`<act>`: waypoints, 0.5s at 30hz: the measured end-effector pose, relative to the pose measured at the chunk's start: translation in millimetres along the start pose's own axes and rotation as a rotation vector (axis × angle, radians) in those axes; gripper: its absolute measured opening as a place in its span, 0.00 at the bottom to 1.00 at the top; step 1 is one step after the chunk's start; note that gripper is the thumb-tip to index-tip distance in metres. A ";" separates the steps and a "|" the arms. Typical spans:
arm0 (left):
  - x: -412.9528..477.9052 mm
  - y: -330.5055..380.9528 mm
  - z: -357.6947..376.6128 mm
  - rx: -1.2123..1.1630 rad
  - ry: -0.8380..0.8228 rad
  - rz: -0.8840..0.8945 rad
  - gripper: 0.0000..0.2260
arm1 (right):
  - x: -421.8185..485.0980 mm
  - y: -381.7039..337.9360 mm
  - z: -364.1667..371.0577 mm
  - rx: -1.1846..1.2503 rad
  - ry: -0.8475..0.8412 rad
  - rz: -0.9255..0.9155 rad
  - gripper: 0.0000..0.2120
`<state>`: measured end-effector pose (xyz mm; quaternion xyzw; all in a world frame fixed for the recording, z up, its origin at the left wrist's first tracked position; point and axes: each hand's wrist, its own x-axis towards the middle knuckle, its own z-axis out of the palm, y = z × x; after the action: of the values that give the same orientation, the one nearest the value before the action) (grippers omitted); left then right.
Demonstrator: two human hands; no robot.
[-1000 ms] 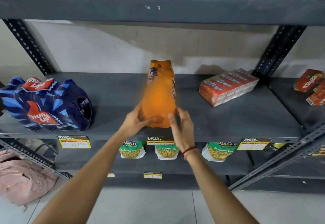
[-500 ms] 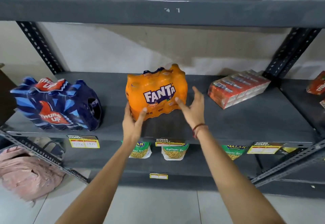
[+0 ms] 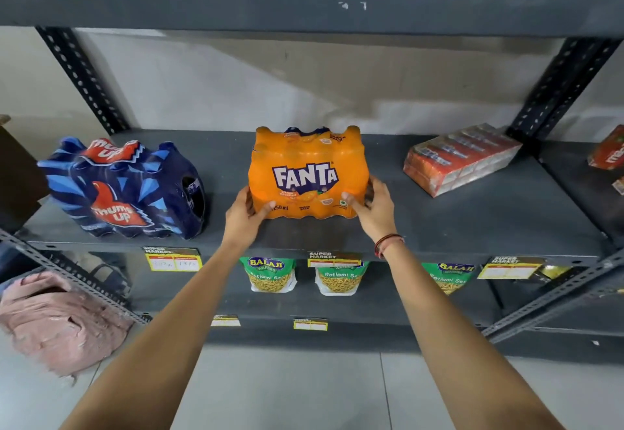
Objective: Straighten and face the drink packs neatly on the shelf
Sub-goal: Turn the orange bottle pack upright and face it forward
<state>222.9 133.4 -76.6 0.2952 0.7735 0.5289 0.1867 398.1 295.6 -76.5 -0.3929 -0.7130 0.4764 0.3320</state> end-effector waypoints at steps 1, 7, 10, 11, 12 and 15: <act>-2.4 -1.1 -1.2 -0.009 -0.002 0.002 0.27 | -5.1 -0.5 -0.2 -0.009 0.008 -0.007 0.31; -23.8 -6.5 -5.2 -0.028 -0.001 0.038 0.28 | -31.0 0.1 -4.0 -0.043 0.063 -0.036 0.29; -34.0 -8.9 -7.2 -0.022 -0.004 0.065 0.28 | -41.0 0.3 -5.2 -0.043 0.076 -0.036 0.29; -36.3 -9.2 -7.9 -0.026 -0.007 0.069 0.28 | -43.7 0.4 -5.4 -0.044 0.077 -0.036 0.29; -37.7 -9.8 -8.6 -0.030 -0.010 0.070 0.28 | -45.7 0.5 -5.6 -0.047 0.078 -0.037 0.29; -40.1 -12.0 -12.4 -0.040 -0.030 0.076 0.28 | -52.8 0.6 -3.3 -0.069 0.098 -0.030 0.29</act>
<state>242.6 95.2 -84.1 0.3287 0.7479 0.5466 0.1840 425.8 250.8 -81.2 -0.4163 -0.7176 0.4269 0.3600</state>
